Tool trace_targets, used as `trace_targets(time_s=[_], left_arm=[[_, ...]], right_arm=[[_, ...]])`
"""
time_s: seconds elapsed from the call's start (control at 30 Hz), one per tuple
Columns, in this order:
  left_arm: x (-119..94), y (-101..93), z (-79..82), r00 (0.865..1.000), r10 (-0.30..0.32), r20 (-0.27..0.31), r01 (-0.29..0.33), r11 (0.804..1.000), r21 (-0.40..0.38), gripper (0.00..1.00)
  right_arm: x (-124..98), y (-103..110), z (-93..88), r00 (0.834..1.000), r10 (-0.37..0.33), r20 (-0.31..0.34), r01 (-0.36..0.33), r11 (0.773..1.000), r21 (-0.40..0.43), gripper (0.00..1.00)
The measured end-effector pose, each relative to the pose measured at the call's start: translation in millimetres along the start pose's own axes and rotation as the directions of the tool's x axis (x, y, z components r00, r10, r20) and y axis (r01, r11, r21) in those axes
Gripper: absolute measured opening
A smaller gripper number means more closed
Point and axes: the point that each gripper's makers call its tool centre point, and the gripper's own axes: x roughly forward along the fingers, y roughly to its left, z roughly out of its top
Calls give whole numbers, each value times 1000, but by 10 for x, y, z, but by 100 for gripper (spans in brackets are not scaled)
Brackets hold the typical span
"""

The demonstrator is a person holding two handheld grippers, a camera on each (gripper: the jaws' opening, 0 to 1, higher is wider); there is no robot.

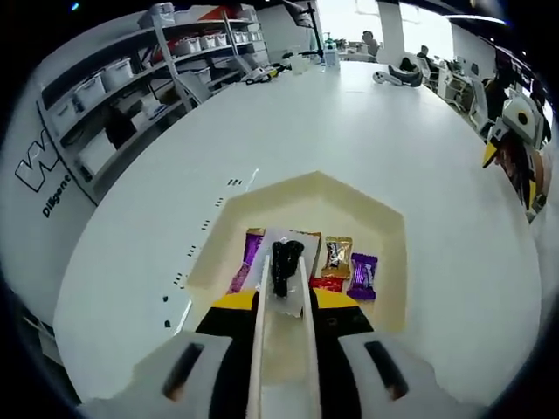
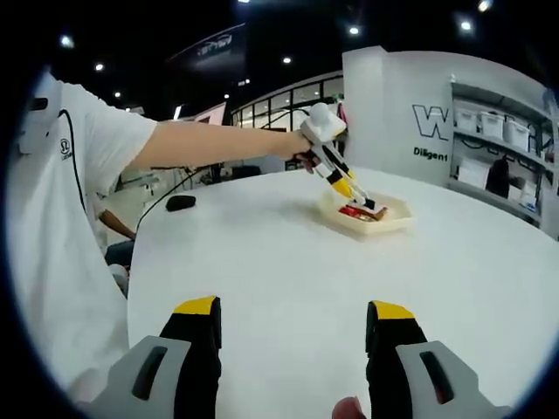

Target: Place the target food into the container with the food tongs after gripping and lifting it, then release it inside without dropping or visibly crushing the food.

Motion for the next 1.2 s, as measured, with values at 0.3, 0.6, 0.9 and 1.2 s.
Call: trace_targets(time_s=[0.3,0.6,0.9,1.2], left_arm=[[-51,-26,-64,1000,-1,-4,1,1000,0,20],[-164,-56,-60,1000,13,15,-13,1000,-1,21],[-350,-163,-119,998,22,53,-21,1000,-8,21],[-487,-337,-219,997,14,79,-13,1000,-10,21]], right_arm=[[15,33,29,1000,6,5,-6,1000,-5,64],[16,68,51,1000,5,1,-5,1000,-14,64],[75,156,116,1000,21,-1,-21,999,-36,65],[143,265,160,999,40,-5,-41,998,-57,65]])
